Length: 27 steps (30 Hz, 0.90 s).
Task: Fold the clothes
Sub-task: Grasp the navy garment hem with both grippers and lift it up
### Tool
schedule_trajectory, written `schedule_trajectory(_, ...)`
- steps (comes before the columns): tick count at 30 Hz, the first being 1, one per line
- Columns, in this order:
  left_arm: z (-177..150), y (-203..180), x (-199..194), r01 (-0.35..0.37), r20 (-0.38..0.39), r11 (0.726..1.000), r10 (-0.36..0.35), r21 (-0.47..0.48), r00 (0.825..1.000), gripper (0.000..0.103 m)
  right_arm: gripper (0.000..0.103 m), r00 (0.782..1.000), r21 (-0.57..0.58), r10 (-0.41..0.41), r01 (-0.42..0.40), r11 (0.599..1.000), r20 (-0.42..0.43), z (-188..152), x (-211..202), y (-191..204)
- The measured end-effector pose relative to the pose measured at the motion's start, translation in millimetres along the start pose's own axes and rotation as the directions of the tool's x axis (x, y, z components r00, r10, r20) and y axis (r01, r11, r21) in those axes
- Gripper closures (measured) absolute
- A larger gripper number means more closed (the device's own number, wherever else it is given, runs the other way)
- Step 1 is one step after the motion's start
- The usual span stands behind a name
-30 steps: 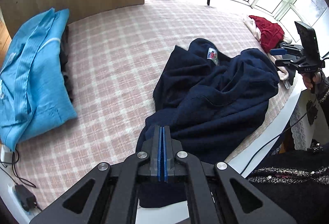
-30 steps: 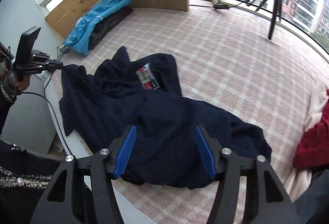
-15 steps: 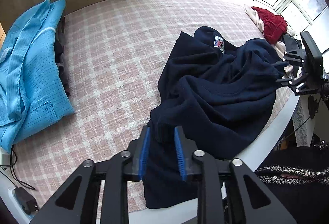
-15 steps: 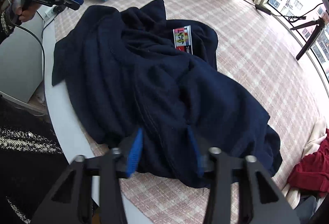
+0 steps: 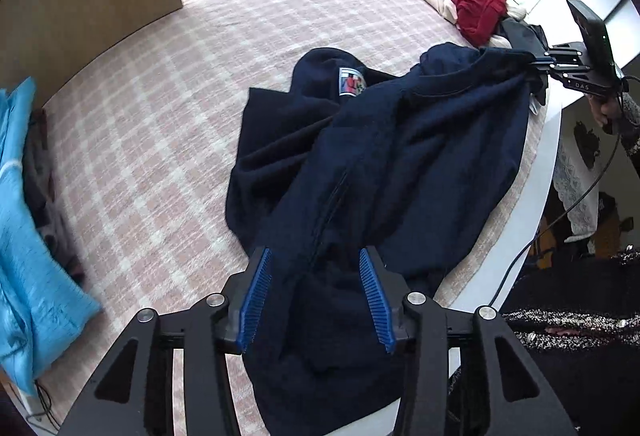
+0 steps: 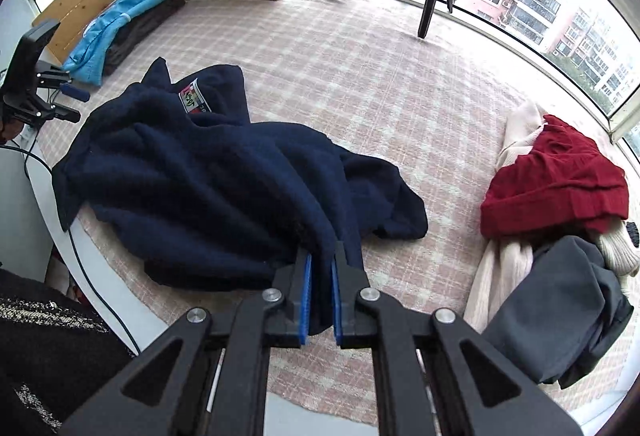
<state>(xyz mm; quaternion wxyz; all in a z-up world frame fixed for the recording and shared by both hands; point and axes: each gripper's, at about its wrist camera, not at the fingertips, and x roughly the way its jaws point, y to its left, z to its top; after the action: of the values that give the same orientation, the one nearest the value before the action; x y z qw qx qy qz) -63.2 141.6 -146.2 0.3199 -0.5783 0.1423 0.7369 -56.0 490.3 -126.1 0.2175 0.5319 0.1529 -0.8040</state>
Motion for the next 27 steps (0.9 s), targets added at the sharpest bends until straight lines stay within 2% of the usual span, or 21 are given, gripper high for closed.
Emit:
schedule_trajectory(4,22,-13,25,-0.021,-0.043,0.995,0.025,0.096,0.999,0.059,0.095,1.0,0.003,0.011,-0.011,1.0,-0.005,2,10,1)
schedule_trajectory(6,26,-11,42,-0.037,-0.084,0.994,0.046,0.104,0.995,0.059,0.095,1.0,0.013,0.011,-0.011,1.0,-0.003,3,13,0)
schedule_trajectory(7,28,-9,50,-0.048,-0.105,0.994,0.058,0.102,0.993,0.062,0.095,1.0,0.02,0.016,-0.016,1.0,-0.001,3,13,-3)
schedule_trajectory(8,28,-5,57,-0.062,-0.129,0.995,0.072,0.078,0.989,0.078,0.095,1.0,0.024,0.018,-0.018,1.0,0.003,3,14,-4)
schedule_trajectory(10,29,4,62,-0.076,-0.164,0.997,0.075,-0.003,0.984,0.098,0.095,1.0,0.02,0.006,-0.006,1.0,0.02,4,12,-4)
schedule_trajectory(12,32,9,44,-0.06,-0.124,0.995,0.05,-0.085,0.991,0.1,0.095,0.999,0.011,-0.016,0.016,1.0,0.043,6,6,-2)
schedule_trajectory(15,42,8,-15,-0.092,0.012,0.989,0.094,-0.113,0.996,0.101,0.095,0.989,0.0,-0.053,0.054,0.999,0.137,24,-23,2)
schedule_trajectory(17,52,10,-64,-0.13,0.109,0.984,0.143,-0.124,0.984,0.1,0.095,0.973,-0.004,-0.079,0.082,0.997,0.216,40,-48,4)
schedule_trajectory(18,59,14,-90,-0.163,0.157,0.977,0.184,-0.14,0.97,0.1,0.095,0.959,-0.006,-0.096,0.102,0.995,0.266,52,-66,4)
schedule_trajectory(19,66,20,-117,-0.2,0.204,0.966,0.232,-0.165,0.951,0.1,0.095,0.943,-0.009,-0.112,0.121,0.993,0.315,64,-86,5)
schedule_trajectory(21,81,32,-173,-0.265,0.292,0.937,0.326,-0.227,0.899,0.1,0.095,0.897,-0.01,-0.154,0.173,0.985,0.414,89,-129,8)
schedule_trajectory(23,96,36,-235,-0.312,0.38,0.908,0.404,-0.281,0.832,0.1,0.095,0.838,-0.009,-0.205,0.242,0.97,0.506,115,-176,14)
schedule_trajectory(24,102,29,-267,-0.346,0.429,0.894,0.441,-0.284,0.788,0.1,0.095,0.801,-0.009,-0.232,0.283,0.959,0.552,127,-203,19)
schedule_trajectory(27,116,6,-357,-0.441,0.541,0.836,0.548,-0.326,0.638,0.1,0.095,0.69,0.013,-0.292,0.379,0.925,0.662,155,-284,34)
